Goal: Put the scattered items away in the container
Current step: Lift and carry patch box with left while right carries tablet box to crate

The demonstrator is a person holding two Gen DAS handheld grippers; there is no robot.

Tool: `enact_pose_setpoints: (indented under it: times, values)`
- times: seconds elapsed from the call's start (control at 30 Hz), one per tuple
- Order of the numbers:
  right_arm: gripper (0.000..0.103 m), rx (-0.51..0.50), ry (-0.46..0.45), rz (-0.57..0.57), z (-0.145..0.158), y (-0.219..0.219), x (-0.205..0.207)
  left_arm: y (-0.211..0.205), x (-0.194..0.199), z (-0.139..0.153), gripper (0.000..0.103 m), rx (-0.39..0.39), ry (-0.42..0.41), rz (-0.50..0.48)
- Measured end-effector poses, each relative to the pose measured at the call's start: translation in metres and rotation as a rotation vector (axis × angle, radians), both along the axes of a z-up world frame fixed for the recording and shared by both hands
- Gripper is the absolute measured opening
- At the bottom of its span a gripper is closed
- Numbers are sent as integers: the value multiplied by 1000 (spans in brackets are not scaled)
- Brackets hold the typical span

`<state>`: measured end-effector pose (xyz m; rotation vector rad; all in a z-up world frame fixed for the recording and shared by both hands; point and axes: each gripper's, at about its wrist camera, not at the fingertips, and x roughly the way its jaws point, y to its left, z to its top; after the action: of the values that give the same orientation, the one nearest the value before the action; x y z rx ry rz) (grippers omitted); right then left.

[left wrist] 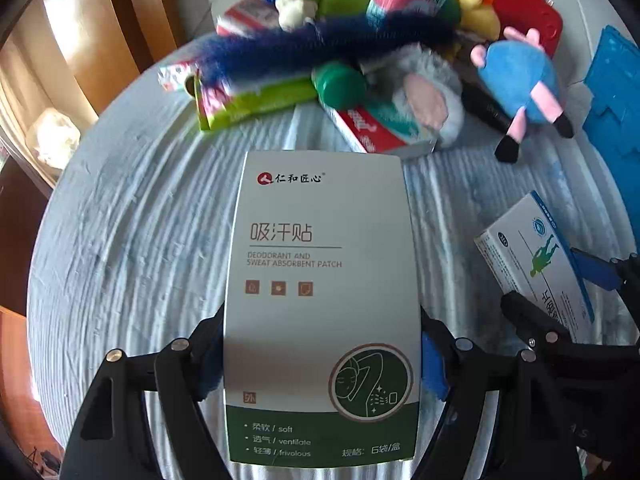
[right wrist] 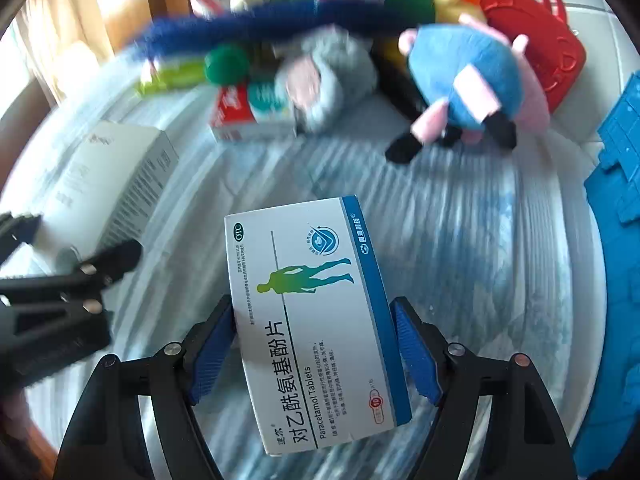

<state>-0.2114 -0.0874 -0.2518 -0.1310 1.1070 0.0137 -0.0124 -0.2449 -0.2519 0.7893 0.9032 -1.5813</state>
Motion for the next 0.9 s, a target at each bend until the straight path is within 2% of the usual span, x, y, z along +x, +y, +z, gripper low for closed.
enact_pose_setpoints:
  times: [0.3,0.6,0.73,0.9]
  values:
    - [77,42,-197,5,91,17,-23,23,39,74,77,-135,9,67]
    - [77,76,-376,-23,176,37,-71,56,74,132,77,-272,47,66]
    - [77,59,-439,-56,201,40,-90,69,68,153,77,-335,47,32]
    - [77,20,-494,-103,227,35,-110,79,51,169,77,-360,75,-28]
